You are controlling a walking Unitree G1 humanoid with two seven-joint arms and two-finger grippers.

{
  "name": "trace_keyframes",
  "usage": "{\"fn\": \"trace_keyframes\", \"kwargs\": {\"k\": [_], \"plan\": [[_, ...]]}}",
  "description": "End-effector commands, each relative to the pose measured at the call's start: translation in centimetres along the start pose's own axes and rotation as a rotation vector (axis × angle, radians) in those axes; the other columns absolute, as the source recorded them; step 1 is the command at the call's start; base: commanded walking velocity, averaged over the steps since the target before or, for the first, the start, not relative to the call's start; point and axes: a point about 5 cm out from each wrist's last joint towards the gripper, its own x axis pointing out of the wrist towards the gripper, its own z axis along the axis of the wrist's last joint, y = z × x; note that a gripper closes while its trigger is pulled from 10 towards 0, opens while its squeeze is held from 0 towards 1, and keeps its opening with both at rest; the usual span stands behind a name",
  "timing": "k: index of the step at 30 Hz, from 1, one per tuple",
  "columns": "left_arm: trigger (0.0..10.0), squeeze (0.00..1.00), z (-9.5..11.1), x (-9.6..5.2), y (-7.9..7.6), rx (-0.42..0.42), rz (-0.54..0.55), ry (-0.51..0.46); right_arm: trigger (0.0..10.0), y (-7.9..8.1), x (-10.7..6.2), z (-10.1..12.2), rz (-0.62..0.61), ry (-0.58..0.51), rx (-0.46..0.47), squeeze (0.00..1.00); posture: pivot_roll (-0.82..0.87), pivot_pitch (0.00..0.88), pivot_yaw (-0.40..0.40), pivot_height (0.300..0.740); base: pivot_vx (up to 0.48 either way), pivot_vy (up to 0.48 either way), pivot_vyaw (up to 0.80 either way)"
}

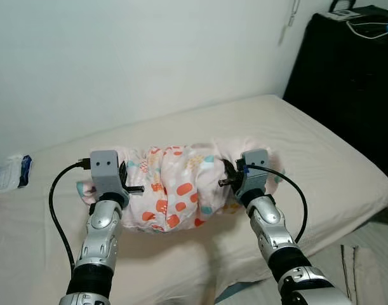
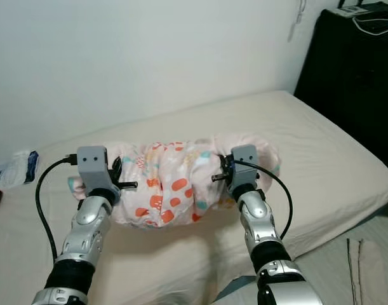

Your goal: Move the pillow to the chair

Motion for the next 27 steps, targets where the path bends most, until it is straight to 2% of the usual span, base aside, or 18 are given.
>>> {"fn": "trace_keyframes", "kwargs": {"k": [1,3,5,7,9,11,13,21,27], "plan": [[10.0,0.0,0.4,-0.1,-0.8,0.043,-0.043,-0.037,10.0,1.5,0.3,0.1,0.076,0.0,-0.024,0.0,-0.06,0.0,0.012,0.74,0.0,0.0,0.0],[10.0,0.0,0.1,-0.2,-0.7,0.05,-0.04,-0.03,10.0,1.4,0.1,-0.4,0.074,0.02,-0.028,0.0,-0.05,0.0,0.008,0.74,0.0,0.0,0.0],[10.0,0.0,-0.8,-0.7,-0.3,0.072,-0.035,0.002,10.0,1.0,-0.6,-1.5,0.051,0.068,-0.045,0.0,-0.05,0.0,0.008,0.74,0.0,0.0,0.0],[10.0,0.0,-1.6,-0.9,-0.2,0.101,-0.046,0.047,10.0,0.4,-0.9,-1.8,0.012,0.072,-0.056,0.0,-0.04,0.0,0.005,0.74,0.0,0.0,0.0],[10.0,0.0,-2.4,-1.1,-0.3,0.19,-0.082,0.083,10.0,-0.1,-1.2,-2.0,-0.022,0.074,-0.017,0.0,-0.04,0.0,0.007,0.74,0.0,0.0,0.0],[10.0,0.0,-2.6,-1.1,-0.3,0.18,-0.084,0.096,10.0,-0.2,-1.2,-2.1,-0.024,0.08,-0.007,0.0,-0.04,0.0,0.012,0.74,0.0,0.0,0.0],[10.0,0.0,-3.0,-1.1,-0.4,0.121,-0.085,0.124,10.0,-0.3,-1.3,-2.3,-0.019,0.091,-0.011,0.0,-0.04,0.0,0.02,0.74,0.0,0.0,0.0],[10.0,0.0,-3.8,-1.2,-1.2,0.132,-0.145,0.168,10.0,-0.4,-1.5,-2.5,-0.045,0.091,-0.003,0.0,-0.04,0.0,0.036,0.74,0.0,0.0,0.0],[10.0,0.0,-4.2,-1.3,-1.2,0.121,-0.154,0.194,10.0,0.0,-1.6,-2.8,-0.058,0.087,0.012,0.0,-0.04,0.0,0.069,0.74,0.0,0.0,0.0]]}}
